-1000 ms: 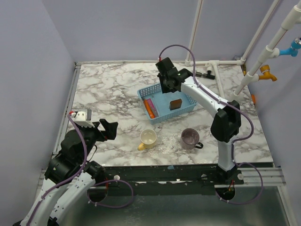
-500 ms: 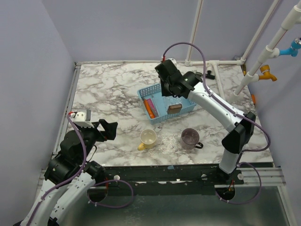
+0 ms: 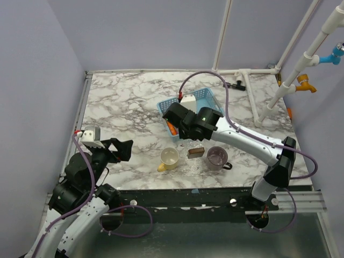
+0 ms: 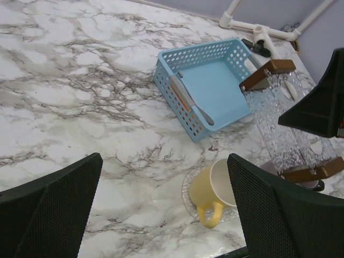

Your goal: Prepare toiletry sets of a toothbrush and toothpaste on the tray

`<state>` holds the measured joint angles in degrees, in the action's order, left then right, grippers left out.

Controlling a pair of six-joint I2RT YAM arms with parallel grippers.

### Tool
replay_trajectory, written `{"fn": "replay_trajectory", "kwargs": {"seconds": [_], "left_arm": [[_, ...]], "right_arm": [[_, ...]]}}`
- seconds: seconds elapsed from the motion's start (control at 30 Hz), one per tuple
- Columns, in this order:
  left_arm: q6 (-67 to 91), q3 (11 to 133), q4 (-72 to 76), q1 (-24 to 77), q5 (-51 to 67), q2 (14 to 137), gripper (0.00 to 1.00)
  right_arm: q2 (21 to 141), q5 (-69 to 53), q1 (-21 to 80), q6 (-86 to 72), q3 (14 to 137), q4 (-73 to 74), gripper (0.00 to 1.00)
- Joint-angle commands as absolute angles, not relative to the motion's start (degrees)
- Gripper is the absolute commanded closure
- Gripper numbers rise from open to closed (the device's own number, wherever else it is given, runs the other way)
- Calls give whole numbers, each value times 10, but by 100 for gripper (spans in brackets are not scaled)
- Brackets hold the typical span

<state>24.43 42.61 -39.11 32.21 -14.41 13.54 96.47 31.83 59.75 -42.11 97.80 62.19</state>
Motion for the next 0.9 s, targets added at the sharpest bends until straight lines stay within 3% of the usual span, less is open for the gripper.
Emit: {"fn": "replay_trajectory", "kwargs": {"seconds": [0.0,0.43,0.87], "left_arm": [[247,423,-389,319,-133,125,1],[249,423,-389,319,-125,119,1],[248,422,-388,319,-121,120,1]], "right_arm": [[932,372,637,-516,949,664,99],[925,394,727,-674,851,685,99],[930,380,722,-662,770,575,99]]}}
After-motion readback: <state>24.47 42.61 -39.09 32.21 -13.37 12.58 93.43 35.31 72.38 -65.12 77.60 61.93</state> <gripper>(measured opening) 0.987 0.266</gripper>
